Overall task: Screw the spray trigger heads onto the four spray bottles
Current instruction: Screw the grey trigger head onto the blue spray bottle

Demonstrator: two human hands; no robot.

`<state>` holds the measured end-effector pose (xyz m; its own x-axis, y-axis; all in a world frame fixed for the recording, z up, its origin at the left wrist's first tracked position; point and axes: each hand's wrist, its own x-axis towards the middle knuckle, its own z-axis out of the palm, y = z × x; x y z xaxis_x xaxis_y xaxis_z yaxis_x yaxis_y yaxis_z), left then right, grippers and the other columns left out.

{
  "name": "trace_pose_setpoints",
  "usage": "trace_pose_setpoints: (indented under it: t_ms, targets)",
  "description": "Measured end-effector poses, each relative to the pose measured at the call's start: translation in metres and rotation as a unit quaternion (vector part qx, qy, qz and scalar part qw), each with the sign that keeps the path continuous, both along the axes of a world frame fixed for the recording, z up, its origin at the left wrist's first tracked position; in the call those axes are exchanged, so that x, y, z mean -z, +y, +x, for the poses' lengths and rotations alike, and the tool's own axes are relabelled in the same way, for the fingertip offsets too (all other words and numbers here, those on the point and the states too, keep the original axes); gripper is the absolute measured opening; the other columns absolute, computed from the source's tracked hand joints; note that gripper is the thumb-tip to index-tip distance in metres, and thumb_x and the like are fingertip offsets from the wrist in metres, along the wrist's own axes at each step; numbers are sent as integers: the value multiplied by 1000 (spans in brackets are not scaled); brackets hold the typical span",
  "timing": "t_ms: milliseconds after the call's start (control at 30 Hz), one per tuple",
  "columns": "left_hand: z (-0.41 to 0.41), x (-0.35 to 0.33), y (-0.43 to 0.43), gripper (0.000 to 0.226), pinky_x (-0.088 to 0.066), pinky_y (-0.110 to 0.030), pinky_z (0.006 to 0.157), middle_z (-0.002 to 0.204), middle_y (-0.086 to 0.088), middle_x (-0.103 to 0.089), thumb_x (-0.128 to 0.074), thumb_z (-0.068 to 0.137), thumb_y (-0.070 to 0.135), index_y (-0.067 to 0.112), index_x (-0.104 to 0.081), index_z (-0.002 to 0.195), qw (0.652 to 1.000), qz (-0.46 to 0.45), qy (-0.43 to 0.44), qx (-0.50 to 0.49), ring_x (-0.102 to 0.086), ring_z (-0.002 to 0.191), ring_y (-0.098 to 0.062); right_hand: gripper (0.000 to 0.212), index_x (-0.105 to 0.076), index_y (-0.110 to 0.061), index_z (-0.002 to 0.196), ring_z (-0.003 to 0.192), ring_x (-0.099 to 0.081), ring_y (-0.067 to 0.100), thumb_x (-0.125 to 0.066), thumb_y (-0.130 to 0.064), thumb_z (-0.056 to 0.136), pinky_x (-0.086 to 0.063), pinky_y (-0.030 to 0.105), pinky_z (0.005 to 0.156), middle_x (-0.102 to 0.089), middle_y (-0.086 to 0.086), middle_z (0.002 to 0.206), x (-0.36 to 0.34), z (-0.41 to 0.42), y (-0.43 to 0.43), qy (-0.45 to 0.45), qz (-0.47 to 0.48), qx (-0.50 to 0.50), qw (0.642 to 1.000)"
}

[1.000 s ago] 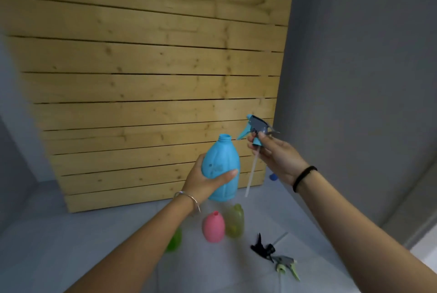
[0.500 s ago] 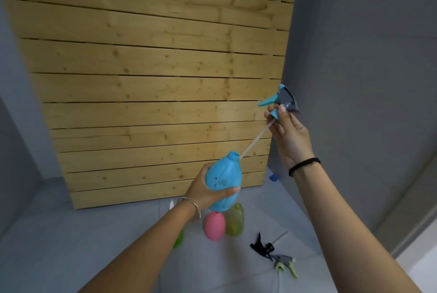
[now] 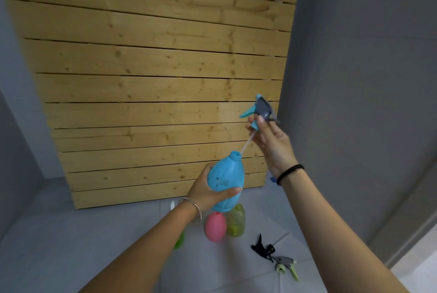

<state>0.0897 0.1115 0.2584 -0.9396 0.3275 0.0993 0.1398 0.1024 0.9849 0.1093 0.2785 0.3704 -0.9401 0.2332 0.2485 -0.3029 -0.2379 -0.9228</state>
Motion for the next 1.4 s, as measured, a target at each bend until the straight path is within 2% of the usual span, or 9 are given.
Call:
trace_pose_setpoints:
  t_ms: [133, 400, 600, 800, 900, 1000, 1133, 1267, 1400]
  targets:
    - [3, -8, 5, 71, -51, -11, 61, 103, 12, -66, -86, 44, 49, 40, -51, 105, 1000, 17, 3, 4, -65, 81, 6, 44, -67, -20, 107, 109, -64, 13, -69, -42, 69, -46, 35, 102, -71, 2, 112, 20, 6, -15, -66, 109, -75, 989]
    - [6, -19, 3, 68, -53, -15, 61, 97, 13, -70, -83, 45, 52, 38, -56, 106, 998, 54, -35, 27, -68, 82, 0, 40, -56, -16, 127, 112, -62, 12, -59, -24, 88, -51, 29, 94, -67, -2, 122, 22, 6, -10, -72, 107, -174, 976]
    - [10, -26, 6, 60, -54, -19, 65, 96, 10, -72, -79, 51, 52, 36, -59, 105, 995, 64, -50, 52, -70, 87, -7, 31, -63, -16, 116, 104, -65, 11, -63, -12, 85, -54, 27, 88, -69, 1, 115, 17, 4, -6, -54, 78, -172, 981]
    - [11, -32, 11, 63, -53, -15, 62, 94, 13, -71, -83, 49, 49, 37, -57, 105, 997, 72, -12, 9, -68, 82, -1, 36, -68, -11, 110, 96, -69, 16, -76, -13, 74, -57, 29, 81, -74, 7, 105, 18, 0, -9, -55, 84, -69, 993]
    - [10, -34, 7, 64, -55, -22, 68, 99, 8, -71, -81, 49, 50, 35, -58, 107, 998, 53, -18, 33, -69, 88, -8, 32, -66, -14, 109, 97, -69, 11, -73, -16, 78, -56, 24, 81, -75, 1, 104, 14, 1, 1, -74, 111, -130, 983]
    - [11, -35, 5, 62, -56, -26, 69, 98, 6, -72, -79, 50, 52, 33, -60, 106, 995, 45, -45, 76, -70, 90, -13, 48, -62, -10, 118, 105, -66, 17, -73, -22, 73, -53, 30, 91, -71, 4, 112, 10, 2, 9, -88, 112, -197, 970]
    - [11, -38, 12, 64, -56, -25, 70, 100, 8, -71, -80, 47, 52, 36, -58, 106, 997, 61, -31, 32, -69, 90, -10, 32, -61, -12, 100, 87, -66, 16, -77, -13, 72, -56, 28, 80, -70, 1, 93, 11, -1, -4, -71, 91, -86, 990]
    - [10, -40, 16, 65, -57, -27, 76, 103, 7, -70, -80, 46, 51, 38, -55, 105, 998, 63, -19, 18, -68, 93, -10, 26, -62, -13, 105, 84, -65, 14, -68, -25, 83, -55, 28, 79, -66, 0, 89, 15, -1, -15, -63, 84, -95, 990]
    - [7, -40, 13, 65, -56, -24, 71, 103, 6, -71, -81, 47, 50, 37, -56, 106, 996, 83, -22, 12, -69, 91, -10, 40, -61, -9, 118, 96, -66, 18, -51, -37, 92, -52, 35, 91, -68, 5, 101, 14, 3, -15, -89, 103, -157, 978]
